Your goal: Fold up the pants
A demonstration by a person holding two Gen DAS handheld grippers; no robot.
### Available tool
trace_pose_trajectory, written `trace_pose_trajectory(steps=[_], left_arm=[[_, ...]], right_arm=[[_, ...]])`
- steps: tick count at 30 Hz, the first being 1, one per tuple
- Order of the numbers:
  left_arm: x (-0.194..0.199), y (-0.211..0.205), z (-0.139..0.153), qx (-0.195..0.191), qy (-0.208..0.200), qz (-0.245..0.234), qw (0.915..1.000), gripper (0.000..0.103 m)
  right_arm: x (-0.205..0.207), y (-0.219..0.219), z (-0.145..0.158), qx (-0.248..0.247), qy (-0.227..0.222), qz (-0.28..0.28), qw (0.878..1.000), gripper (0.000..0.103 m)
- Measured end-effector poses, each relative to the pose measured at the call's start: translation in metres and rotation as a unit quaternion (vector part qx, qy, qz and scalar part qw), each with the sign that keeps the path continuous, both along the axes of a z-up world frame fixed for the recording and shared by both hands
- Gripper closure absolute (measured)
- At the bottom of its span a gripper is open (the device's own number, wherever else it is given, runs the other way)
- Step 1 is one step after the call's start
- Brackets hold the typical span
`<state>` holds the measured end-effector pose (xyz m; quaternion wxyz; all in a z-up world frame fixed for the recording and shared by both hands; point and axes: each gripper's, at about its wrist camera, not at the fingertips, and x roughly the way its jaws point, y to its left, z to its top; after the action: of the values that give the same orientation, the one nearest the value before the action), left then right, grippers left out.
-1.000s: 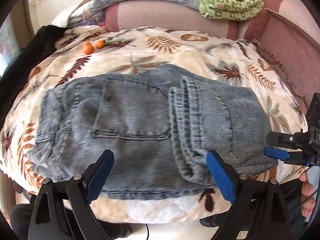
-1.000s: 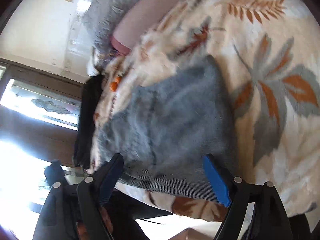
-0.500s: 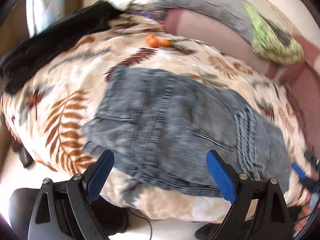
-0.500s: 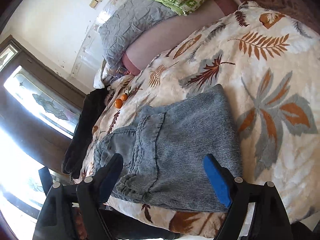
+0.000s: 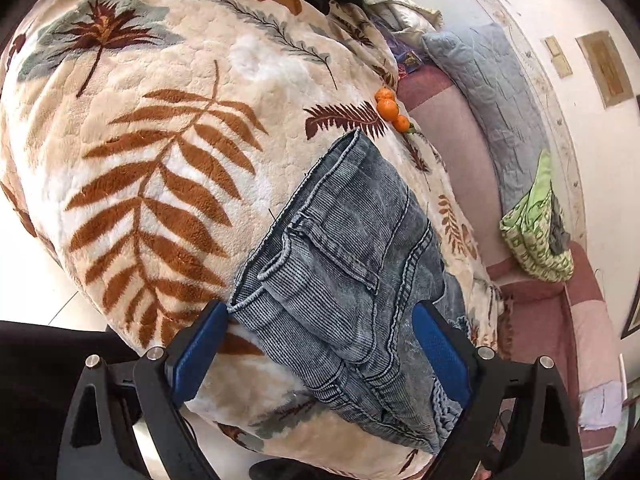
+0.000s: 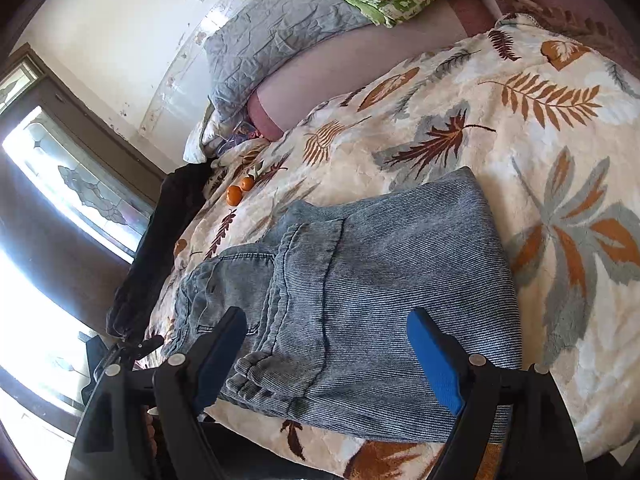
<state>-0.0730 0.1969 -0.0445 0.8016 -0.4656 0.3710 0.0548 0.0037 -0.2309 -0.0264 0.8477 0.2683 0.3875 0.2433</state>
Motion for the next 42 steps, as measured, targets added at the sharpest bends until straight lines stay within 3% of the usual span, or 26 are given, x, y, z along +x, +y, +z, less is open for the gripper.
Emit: trace_pose_trajectory(steps=[5,9,14,15,16,19,22,24,27,30,32,33,36,37,38,40,42], left_arm=[[0.000,0.003,-0.005,-0.021,-0.003,0.004,0.9998,0.010],[-0.008,-0.001,-0.007,-0.065,-0.007,0.008,0.9978,0.010],[0.011,0.000,-0.003,-0.063,-0.020,0.014,0.9977,0.015],[0.012,0.003,-0.001,-0.056,-0.016,0.014,0.9982,0.030],[0.016,0.004,0.000,-0.047,0.001,0.014,0.9988,0.056],[0.020,0.003,0.000,-0.008,0.010,0.006,0.9999,0.086],[0.017,0.002,-0.004,0.009,0.009,0.003,0.9999,0.089],[0.016,0.001,-0.002,0.020,0.008,0.000,0.9998,0.089],[0.016,0.000,-0.001,0.034,0.005,-0.004,0.9994,0.089],[0.016,-0.004,0.001,0.059,0.003,-0.011,0.9982,0.089],[0.016,-0.008,0.003,0.087,0.004,-0.017,0.9961,0.089],[0.016,-0.011,0.005,0.101,0.004,-0.019,0.9947,0.089],[0.017,-0.015,0.007,0.130,0.005,-0.024,0.9912,0.089],[0.017,-0.017,0.008,0.138,0.007,-0.025,0.9901,0.089],[0.018,-0.018,0.009,0.147,0.009,-0.026,0.9888,0.089],[0.019,-0.020,0.011,0.156,0.010,-0.027,0.9873,0.089],[0.019,-0.021,0.011,0.161,0.012,-0.027,0.9864,0.089]], right_arm=[[0.006,0.015,-0.002,-0.024,-0.002,0.007,1.000,0.018],[0.009,0.024,-0.003,-0.039,-0.003,0.011,0.999,0.018],[0.009,0.027,-0.003,-0.043,-0.006,0.013,0.999,0.018],[0.009,0.026,-0.003,-0.043,-0.006,0.013,0.999,0.018],[0.009,0.026,-0.003,-0.039,-0.004,0.015,0.999,0.018],[0.012,0.028,-0.001,-0.019,0.014,0.033,0.999,0.018],[0.018,0.041,0.011,0.047,0.039,0.069,0.996,0.018],[0.030,0.061,0.022,0.060,0.059,0.086,0.993,0.018],[0.058,0.104,0.027,0.103,0.102,0.142,0.979,0.018],[0.086,0.146,0.013,0.074,0.139,0.159,0.974,0.019],[0.101,0.169,-0.020,0.004,0.195,0.153,0.969,0.023],[0.104,0.172,-0.031,-0.001,0.203,0.144,0.968,0.026],[0.098,0.176,-0.009,-0.025,0.186,0.146,0.971,0.035],[0.097,0.178,-0.002,-0.030,0.180,0.151,0.972,0.047],[0.097,0.180,0.005,-0.035,0.174,0.149,0.973,0.050],[0.097,0.187,0.013,-0.049,0.155,0.143,0.976,0.050],[0.101,0.198,0.000,-0.079,0.163,0.138,0.974,0.050]])
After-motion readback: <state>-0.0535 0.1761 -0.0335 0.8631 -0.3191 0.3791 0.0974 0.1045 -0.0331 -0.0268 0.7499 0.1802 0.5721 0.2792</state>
